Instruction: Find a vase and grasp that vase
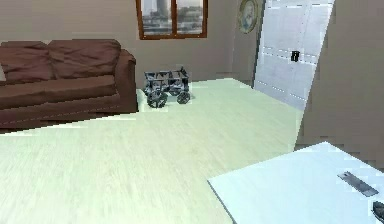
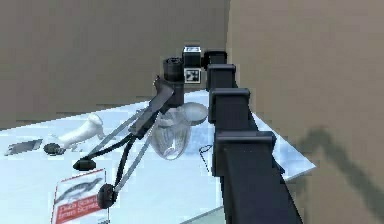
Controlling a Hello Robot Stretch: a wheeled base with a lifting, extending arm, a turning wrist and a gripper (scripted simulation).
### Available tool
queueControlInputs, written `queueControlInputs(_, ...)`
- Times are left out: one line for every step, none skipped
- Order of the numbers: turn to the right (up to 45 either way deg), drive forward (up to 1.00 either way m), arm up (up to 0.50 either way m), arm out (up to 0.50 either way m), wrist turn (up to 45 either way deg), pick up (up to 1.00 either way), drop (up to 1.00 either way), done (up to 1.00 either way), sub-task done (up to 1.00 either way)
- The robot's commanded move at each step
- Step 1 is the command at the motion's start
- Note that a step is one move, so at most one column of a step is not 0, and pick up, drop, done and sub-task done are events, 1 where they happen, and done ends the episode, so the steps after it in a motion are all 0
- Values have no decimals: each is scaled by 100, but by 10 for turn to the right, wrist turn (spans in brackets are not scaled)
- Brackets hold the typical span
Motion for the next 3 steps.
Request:
queueControlInputs(0,0,0,0,450,0,0,0,0)
queueControlInputs(0,0,0,0,450,0,0,0,0)
queueControlInputs(0,0,0,0,240,0,0,0,0)
